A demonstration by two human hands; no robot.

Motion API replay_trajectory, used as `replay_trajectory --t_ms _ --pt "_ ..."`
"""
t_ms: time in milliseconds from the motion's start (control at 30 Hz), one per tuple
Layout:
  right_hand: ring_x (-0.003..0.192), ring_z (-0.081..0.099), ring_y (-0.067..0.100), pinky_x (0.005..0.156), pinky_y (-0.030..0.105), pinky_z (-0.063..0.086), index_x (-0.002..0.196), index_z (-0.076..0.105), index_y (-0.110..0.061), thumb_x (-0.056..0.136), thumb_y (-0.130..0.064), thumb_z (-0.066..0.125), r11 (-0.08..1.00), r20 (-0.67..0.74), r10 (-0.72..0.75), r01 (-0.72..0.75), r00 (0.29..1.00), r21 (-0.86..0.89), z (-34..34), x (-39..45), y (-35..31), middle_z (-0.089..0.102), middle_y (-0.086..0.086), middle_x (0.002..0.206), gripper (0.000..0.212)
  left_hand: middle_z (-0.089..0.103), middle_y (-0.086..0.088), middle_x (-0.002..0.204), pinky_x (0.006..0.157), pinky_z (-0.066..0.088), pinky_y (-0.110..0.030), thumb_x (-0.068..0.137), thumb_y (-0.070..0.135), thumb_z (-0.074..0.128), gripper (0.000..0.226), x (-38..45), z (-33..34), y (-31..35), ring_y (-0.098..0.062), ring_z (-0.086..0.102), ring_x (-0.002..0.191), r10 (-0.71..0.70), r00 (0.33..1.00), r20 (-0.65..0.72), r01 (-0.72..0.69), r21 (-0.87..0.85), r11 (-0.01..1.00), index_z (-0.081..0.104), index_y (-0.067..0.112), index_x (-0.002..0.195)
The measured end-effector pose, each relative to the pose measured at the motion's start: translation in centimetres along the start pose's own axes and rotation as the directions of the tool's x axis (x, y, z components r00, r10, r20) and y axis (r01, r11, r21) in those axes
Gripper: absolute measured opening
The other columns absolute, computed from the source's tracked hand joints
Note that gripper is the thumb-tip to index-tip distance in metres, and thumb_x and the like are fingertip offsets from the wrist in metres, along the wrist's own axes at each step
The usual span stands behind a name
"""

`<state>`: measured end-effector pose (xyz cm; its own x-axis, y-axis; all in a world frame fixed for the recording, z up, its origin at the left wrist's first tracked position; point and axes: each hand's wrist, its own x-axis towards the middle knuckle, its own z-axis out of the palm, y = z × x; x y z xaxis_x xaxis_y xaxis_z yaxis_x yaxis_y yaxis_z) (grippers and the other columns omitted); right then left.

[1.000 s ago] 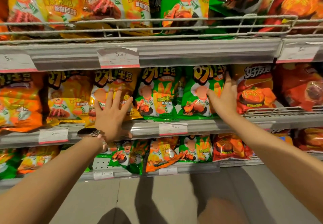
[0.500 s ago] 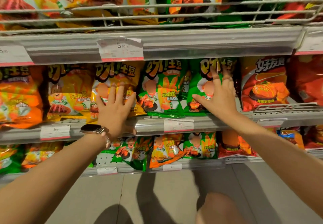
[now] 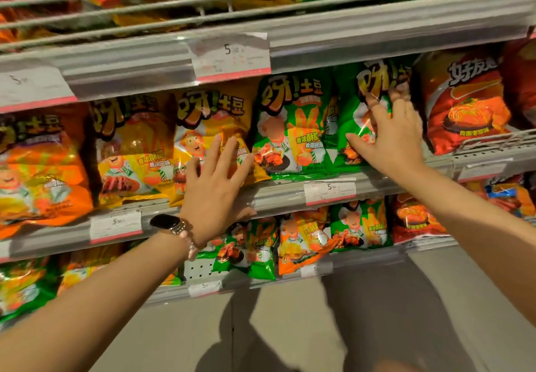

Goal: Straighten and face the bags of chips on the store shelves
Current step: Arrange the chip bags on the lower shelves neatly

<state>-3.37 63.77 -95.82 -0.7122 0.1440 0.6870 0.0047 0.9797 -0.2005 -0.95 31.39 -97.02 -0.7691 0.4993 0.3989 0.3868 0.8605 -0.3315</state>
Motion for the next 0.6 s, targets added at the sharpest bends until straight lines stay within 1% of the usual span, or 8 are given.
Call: replay_trajectory --t_ms 100,167,233,333,400,467,533,600 --pt "0.126 0.038 0.038 0.101 0.055 0.034 0.13 0.048 -0.011 0.08 -0.055 0.046 1.0 -0.058 -0.019 0.018 0.998 -0.021 0.8 -0.7 -0.1 0.045 0.024 0.13 0.066 0.03 -0.022 0.153 0.096 0.033 -0.069 0.057 0.063 0.077 0.102 0.0 0.8 -0.4 -0.044 0.025 0.14 0.06 0.989 -0.137 -0.061 -0.002 0.998 0.044 0.017 0.142" --pt "0.14 0.025 0.037 0.112 0.053 0.023 0.14 0.04 -0.011 0.088 -0.048 0.045 0.993 -0.094 0.006 0.005 0.996 0.115 0.9 -2.4 -1.3 0.032 0.021 0.148 0.064 0.025 -0.021 0.155 0.099 0.03 -0.07 0.064 0.061 0.074 0.099 -0.3 1.4 -0.6 -0.043 0.02 0.142 0.103 0.972 -0.21 -0.113 -0.037 0.993 0.04 0.017 0.145" --pt "0.142 0.022 0.031 0.115 0.041 0.018 0.141 0.038 -0.009 0.093 -0.038 0.046 0.958 -0.163 0.0 0.046 0.987 0.283 0.4 -5.4 -3.0 0.029 0.018 0.151 0.057 0.022 -0.021 0.156 0.105 0.022 -0.067 0.074 0.054 0.069 0.09 -0.9 2.2 -0.6 -0.039 0.016 0.144 0.142 0.939 -0.313 -0.18 -0.097 0.979 0.033 0.016 0.147" --pt "0.124 0.041 0.023 0.105 0.018 0.027 0.122 0.054 -0.003 0.09 -0.025 0.049 0.873 -0.208 -0.09 0.177 0.974 0.454 -0.3 -11.3 -6.0 0.047 0.017 0.13 0.038 0.032 -0.023 0.149 0.113 0.015 -0.059 0.089 0.04 0.06 0.061 -3.6 4.5 -0.4 -0.038 0.026 0.14 0.203 0.832 -0.515 -0.335 -0.177 0.925 0.038 0.011 0.139" --pt "0.104 0.051 0.019 0.088 0.018 0.038 0.108 0.061 -0.002 0.088 -0.022 0.048 0.846 -0.098 -0.209 0.231 0.973 0.482 1.0 -15.0 -7.2 0.057 0.014 0.11 0.031 0.041 -0.022 0.137 0.108 0.029 -0.055 0.089 0.031 0.06 0.049 -6.6 6.9 -0.3 -0.039 0.039 0.129 0.222 0.811 -0.541 -0.405 -0.247 0.88 0.045 0.008 0.129" --pt "0.088 0.055 0.018 0.074 0.022 0.039 0.104 0.062 -0.005 0.087 -0.024 0.047 0.862 0.075 -0.302 0.239 0.95 0.447 3.7 -17.7 -7.4 0.06 0.008 0.097 0.03 0.045 -0.018 0.126 0.095 0.041 -0.051 0.085 0.027 0.061 0.045 -9.9 9.8 -0.3 -0.039 0.046 0.119 0.26 0.839 -0.477 -0.428 -0.286 0.857 0.047 0.006 0.122" --pt "0.091 0.055 0.019 0.074 0.022 0.037 0.112 0.06 -0.012 0.086 -0.027 0.051 0.909 0.281 -0.235 0.108 0.93 0.404 6.9 -18.9 -7.3 0.058 0.003 0.102 0.032 0.046 -0.016 0.123 0.089 0.044 -0.052 0.084 0.03 0.061 0.044 -12.8 12.4 -0.5 -0.037 0.047 0.116 0.254 0.88 -0.401 -0.385 -0.289 0.876 0.047 0.008 0.119" --pt "0.107 0.052 0.024 0.085 0.03 0.04 0.125 0.055 -0.014 0.085 -0.027 0.06 0.959 0.44 -0.086 -0.046 0.894 0.28 9.6 -18.8 -7.2 0.052 0.006 0.119 0.043 0.045 -0.016 0.125 0.093 0.041 -0.054 0.081 0.034 0.063 0.047 -14.9 14.4 -0.3 -0.035 0.046 0.119 0.267 0.892 -0.364 -0.376 -0.272 0.886 0.048 0.01 0.118"
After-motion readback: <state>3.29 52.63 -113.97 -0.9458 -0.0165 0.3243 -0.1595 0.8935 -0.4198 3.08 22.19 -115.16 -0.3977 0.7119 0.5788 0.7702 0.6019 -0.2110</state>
